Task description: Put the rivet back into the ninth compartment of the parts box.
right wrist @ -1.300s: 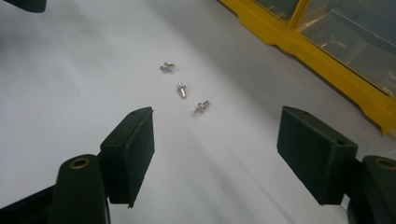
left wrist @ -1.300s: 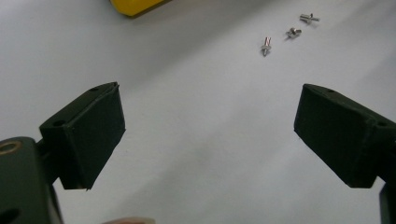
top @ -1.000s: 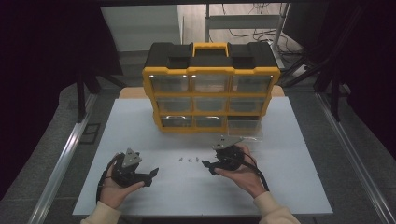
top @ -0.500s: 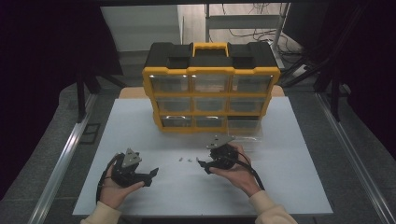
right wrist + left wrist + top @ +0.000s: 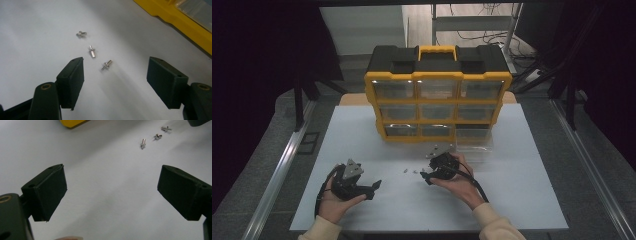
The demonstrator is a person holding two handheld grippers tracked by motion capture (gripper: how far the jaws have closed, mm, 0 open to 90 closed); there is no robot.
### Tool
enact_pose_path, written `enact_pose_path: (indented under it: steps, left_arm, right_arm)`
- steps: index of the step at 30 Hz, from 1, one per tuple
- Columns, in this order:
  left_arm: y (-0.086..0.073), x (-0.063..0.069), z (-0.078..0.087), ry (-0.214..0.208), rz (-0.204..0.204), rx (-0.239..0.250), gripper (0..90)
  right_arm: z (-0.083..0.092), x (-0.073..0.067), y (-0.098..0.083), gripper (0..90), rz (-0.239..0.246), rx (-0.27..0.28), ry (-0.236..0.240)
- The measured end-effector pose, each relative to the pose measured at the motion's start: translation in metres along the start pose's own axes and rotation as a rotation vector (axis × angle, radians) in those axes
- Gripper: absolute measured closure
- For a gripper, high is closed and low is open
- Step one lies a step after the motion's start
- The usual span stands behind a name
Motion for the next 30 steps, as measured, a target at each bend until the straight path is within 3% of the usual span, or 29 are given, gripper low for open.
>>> enact_pose_path:
  steps: [6,30]
  left_arm:
    - [0.001,0.0,0.0,-0.002,0.0,0.003,9.1]
    - [0.001,-0.001,0.002,-0.006,0.005,0.01,9.2]
  right_arm:
    - [-0.009,0.001,-0.001,32.6,-0.011,-0.018,-0.023]
    - [-0.034,0.005,0.0,45.1,-0.013,-0.052,-0.043]
Point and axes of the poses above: each handheld gripper's, and its own axes: z roughly backward along the jaws, y roughly out of its top, x roughly to its right, the point moved 5 cm from there along -z, roughly forward along the jaws, and after that the axes turned 7 degrees about x, right-handed, at the moved point
